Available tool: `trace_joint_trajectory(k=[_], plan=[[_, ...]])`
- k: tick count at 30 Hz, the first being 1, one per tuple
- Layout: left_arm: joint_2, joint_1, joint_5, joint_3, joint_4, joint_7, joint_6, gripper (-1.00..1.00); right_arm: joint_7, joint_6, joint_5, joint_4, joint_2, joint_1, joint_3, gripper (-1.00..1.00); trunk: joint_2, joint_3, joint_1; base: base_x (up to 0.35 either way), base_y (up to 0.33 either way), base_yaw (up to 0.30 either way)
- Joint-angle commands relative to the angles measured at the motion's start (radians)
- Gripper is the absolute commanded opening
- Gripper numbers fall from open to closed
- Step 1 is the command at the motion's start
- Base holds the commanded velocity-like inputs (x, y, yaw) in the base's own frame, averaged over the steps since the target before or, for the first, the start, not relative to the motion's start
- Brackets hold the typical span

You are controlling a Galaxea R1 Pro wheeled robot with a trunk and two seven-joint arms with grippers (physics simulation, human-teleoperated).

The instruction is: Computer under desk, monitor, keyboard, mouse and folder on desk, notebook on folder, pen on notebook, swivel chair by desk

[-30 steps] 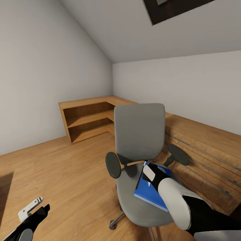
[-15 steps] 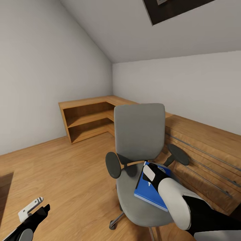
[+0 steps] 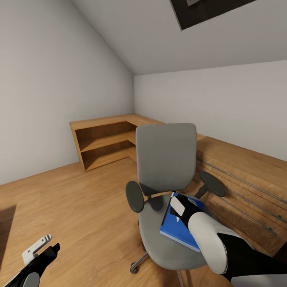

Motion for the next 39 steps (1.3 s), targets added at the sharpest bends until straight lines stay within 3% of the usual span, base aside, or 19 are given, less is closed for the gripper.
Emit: trace_joint_trajectory(k=[1, 17, 33, 37, 39], plan=[[0.0, 0.0, 0.01, 0.0, -0.002, 0.008, 0.002, 1.0, -0.005, 0.005, -0.006, -0.002, 0.0, 0.0, -0.003, -1.0, 0.0, -0.001, 0.0, 0.0, 0.0, 0.0], [-0.001, 0.0, 0.008, -0.001, -0.002, 0.008, 0.001, 1.0, -0.005, 0.004, -0.006, -0.002, 0.0, 0.001, -0.003, -1.0, 0.105, 0.046, -0.058, -0.01, 0.0, 0.0], [-0.003, 0.0, 0.008, -0.002, 0.001, 0.008, 0.001, 1.0, -0.004, 0.001, -0.007, -0.003, 0.0, 0.001, -0.003, -1.0, 0.217, 0.096, -0.119, -0.318, 0.0, 0.0], [-0.007, 0.0, 0.009, -0.009, 0.016, 0.007, 0.001, 1.0, 0.001, -0.102, -0.008, -0.002, 0.0, 0.002, -0.002, -1.0, 0.245, 0.109, -0.134, -0.182, -0.026, 0.0], [-0.015, 0.0, 0.006, -0.038, 0.046, 0.007, 0.0, 1.0, 0.001, -0.139, -0.008, -0.002, 0.0, 0.002, -0.001, -1.0, 0.259, 0.115, -0.142, -0.06, -0.009, 0.0]])
